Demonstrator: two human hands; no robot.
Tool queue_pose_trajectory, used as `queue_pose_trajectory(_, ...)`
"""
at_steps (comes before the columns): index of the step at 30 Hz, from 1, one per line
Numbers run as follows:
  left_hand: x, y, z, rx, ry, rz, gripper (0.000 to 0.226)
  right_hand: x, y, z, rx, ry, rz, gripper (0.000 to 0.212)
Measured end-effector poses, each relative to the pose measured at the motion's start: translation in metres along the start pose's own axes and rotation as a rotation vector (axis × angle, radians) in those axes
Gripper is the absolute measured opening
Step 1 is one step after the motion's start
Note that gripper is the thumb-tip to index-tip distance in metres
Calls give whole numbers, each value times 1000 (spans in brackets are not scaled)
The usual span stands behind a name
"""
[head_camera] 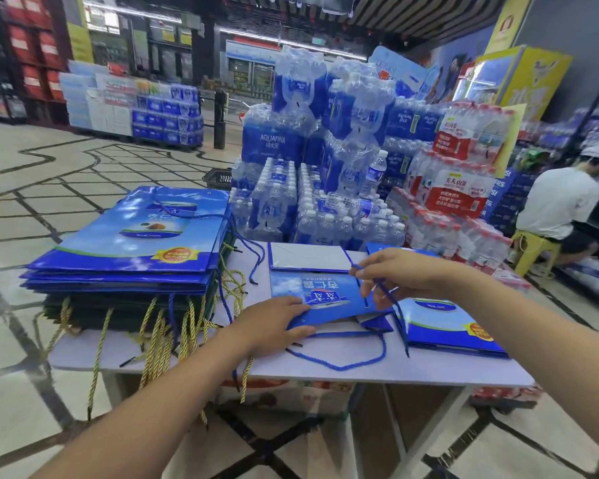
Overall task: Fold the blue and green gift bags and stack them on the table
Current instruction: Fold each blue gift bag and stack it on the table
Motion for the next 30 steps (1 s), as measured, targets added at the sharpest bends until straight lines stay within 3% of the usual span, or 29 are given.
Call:
queue_pose_trajectory(4,-5,2,1,-29,-63,17,71,0,-6,-19,-35,-296,-27,24)
queue_pose_trajectory(7,-6,1,-2,-31,-70,28,72,6,-17,-22,-31,-328,18,22)
queue_pose_trajectory(10,-6,3,-1,-36,-58,53,72,10,-29,-2,-66,-87,122,22)
queue_pose_trajectory(14,-6,4,-1,-37,-52,79,71,17,-44,52,-232,524,194,36)
queue_pose_trajectory(17,-7,3,-2,-35,-43,89,72,32,-50,69,-233,954,389,33)
queue_pose_trajectory(24,-8,2,-10,-27,36,207,68,14,-57,52,92,841,523,22)
queue_pose_trajectory(26,-8,3,-10,-30,44,227,63,-1,-60,49,179,842,451,13)
queue_pose_trajectory(30,-8,4,-9,-25,80,212,54,-33,-71,57,169,892,195,19)
Point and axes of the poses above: each hand's wrist, its own y-axis away from the middle knuckle, its own x-axis out of the back of the hand, z = x × y, the point moved 5 cm from there along -y, towards the middle knuckle, and after that the axes turned 2 degrees about y, right-handed, at the moved point
